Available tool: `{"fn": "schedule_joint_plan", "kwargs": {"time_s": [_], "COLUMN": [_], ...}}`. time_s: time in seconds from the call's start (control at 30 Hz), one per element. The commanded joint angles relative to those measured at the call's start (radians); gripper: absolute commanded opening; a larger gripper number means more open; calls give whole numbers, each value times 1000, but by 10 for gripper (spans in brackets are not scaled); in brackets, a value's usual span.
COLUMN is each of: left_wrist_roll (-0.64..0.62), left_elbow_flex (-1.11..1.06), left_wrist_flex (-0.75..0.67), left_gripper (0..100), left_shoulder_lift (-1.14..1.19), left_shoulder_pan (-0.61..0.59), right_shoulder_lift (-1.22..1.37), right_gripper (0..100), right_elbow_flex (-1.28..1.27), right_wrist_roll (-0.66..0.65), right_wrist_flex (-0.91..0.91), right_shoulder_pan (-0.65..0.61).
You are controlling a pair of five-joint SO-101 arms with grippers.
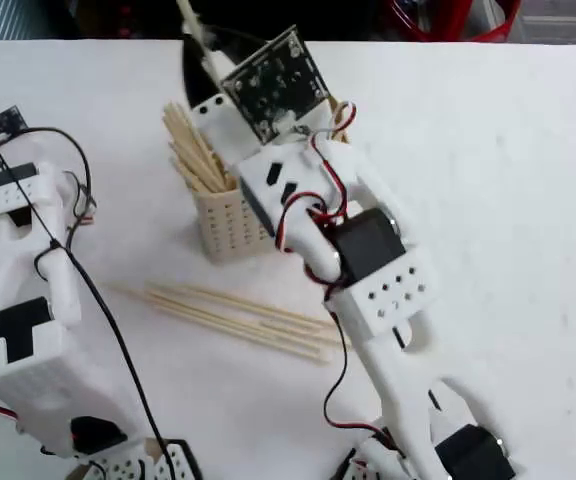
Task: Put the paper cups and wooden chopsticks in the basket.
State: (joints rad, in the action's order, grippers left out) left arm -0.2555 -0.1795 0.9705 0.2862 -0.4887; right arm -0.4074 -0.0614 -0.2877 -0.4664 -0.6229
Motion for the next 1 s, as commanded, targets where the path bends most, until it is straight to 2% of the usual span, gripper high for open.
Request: {"fn": "schedule_joint_plan", "kwargs": {"time_s": [0.0, 0.17, 0.33, 0.47, 0.63, 0.8, 0.87, 0.9, 0.97], "left_wrist_roll": [-9, -9, -6, 25, 170, 423, 551, 623, 744], "left_elbow_flex": [40, 38, 38, 75, 239, 535, 663, 703, 674], "left_wrist_flex": [-20, -15, -12, 51, 261, 626, 786, 835, 818], "left_gripper": [109, 109, 109, 109, 109, 110, 110, 110, 109], "left_shoulder_lift": [-5, -5, -5, -16, -41, -147, -203, -232, -309], "left_shoulder_pan": [-7, -7, -7, -12, -10, 5, 25, 45, 65], "right_shoulder_lift": [-10, -18, -51, -110, -214, -349, -394, -414, -455], "right_gripper": [18, 23, 124, 98, 95, 94, 94, 94, 94], "right_elbow_flex": [-89, -178, -180, -175, -175, -183, -222, -253, -351], "right_wrist_roll": [8, 6, 3, 3, -8, -216, -258, -262, -265], "right_wrist_flex": [25, 25, 21, -53, -265, -716, -863, -920, -998], "right_shoulder_pan": [27, 19, 19, 19, 25, 77, 127, 151, 225]}}
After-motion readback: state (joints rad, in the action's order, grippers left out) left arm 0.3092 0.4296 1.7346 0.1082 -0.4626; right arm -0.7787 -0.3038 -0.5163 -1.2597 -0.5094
